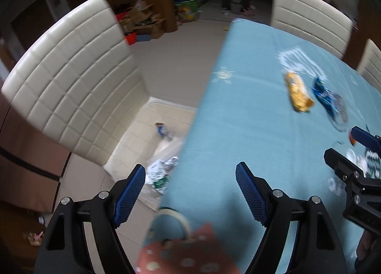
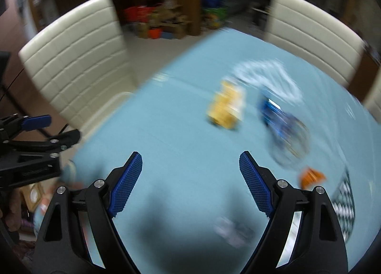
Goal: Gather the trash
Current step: 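Grasp the small white lid with the left tool while the right tool grasps the white tissue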
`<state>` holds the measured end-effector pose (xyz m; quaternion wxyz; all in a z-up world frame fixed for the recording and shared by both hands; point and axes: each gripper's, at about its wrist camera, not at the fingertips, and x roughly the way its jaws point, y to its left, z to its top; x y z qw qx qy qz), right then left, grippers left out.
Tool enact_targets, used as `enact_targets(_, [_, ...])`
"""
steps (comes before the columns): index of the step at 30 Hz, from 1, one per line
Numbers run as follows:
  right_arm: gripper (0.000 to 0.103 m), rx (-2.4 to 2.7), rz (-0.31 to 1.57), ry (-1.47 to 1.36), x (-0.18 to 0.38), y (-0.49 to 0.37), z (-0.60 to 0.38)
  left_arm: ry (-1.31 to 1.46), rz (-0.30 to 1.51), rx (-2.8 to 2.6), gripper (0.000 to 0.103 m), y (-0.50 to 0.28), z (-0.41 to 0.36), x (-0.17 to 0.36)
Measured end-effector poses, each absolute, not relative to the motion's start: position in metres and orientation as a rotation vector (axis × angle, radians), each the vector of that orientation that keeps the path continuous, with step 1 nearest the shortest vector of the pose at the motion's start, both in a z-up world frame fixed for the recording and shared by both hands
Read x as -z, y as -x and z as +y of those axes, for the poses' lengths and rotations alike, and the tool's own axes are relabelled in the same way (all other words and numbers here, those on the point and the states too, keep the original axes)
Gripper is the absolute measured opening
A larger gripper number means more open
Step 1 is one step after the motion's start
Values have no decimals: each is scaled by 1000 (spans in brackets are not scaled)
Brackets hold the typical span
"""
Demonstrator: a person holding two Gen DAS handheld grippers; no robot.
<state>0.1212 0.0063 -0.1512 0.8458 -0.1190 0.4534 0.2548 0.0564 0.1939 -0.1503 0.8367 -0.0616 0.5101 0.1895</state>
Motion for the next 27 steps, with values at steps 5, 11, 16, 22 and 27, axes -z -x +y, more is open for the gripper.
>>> enact_targets(5, [83,-385,1017,191,163,-125,-70,93,1110,-285,76,-77,137,157])
enact_targets(11, [74,-325,1110,138,190,-131,-120,34,1140,-180,76,-98,79,163])
enact_targets(16, [72,-358,1134,141,202,-137,-123,-17,1154,-142,76,-111,47,167])
enact_targets(22, [33,-449,1137,183,207,-136,-112,-56,1177,-134,76,-121,23,172])
enact_targets(27, [26,-432,1077,247,194,-132,-122,-55,1192,-112,76,-129,8,175])
